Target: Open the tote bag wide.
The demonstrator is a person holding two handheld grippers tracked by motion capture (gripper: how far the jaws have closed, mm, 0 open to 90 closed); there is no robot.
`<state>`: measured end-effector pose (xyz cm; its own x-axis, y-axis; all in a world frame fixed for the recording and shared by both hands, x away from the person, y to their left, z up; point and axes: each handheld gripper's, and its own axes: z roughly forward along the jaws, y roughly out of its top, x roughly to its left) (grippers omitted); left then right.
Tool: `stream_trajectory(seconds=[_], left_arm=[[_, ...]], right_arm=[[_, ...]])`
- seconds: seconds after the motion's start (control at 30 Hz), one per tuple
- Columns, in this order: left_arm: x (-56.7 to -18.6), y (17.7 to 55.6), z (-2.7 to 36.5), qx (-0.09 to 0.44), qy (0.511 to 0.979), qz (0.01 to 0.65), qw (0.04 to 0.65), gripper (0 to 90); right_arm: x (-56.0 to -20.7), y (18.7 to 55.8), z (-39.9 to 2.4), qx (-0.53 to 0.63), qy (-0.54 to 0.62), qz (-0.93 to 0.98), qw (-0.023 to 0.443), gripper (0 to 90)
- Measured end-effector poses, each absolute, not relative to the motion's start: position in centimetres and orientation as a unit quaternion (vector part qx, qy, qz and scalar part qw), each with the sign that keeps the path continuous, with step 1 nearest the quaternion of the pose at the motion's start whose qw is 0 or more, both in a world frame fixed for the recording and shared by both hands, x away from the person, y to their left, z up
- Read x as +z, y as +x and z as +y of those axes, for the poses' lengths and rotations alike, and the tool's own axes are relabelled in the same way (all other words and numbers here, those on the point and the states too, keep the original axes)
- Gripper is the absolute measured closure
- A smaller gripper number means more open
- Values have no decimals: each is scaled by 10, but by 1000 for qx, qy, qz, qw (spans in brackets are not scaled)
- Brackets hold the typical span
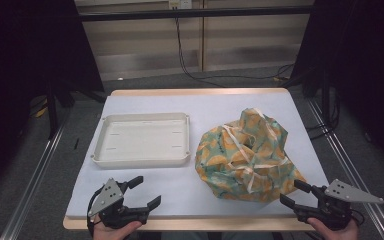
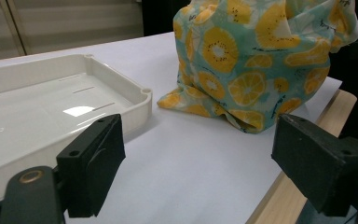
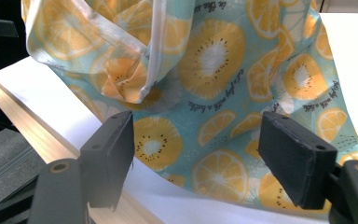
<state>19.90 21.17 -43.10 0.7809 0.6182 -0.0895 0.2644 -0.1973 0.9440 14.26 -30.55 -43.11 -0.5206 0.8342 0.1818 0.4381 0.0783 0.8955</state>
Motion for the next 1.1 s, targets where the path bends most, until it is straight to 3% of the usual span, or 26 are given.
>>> stream_trajectory(seconds=[0.1,0.13,0.2,0.33,0.37,0.7,1.1], left_arm=[[-430,198,211,157,755,291,566,196],[-430,199,210,156,758,288,565,211],[-430,200,210,153,760,287,563,238],[-429,203,208,144,758,288,567,278],[-426,204,207,142,757,288,569,337],[-409,203,186,129,772,251,570,465],[-390,234,136,90,782,197,585,581]], right_arm=[[-431,143,-305,512,443,711,189,315],[-430,143,-305,515,439,713,183,376],[-429,143,-305,522,438,711,173,409],[-426,143,-305,524,433,713,171,436],[-424,143,-305,527,429,713,171,457],[-403,141,-301,539,395,725,167,514],[-365,151,-295,553,355,730,186,515]])
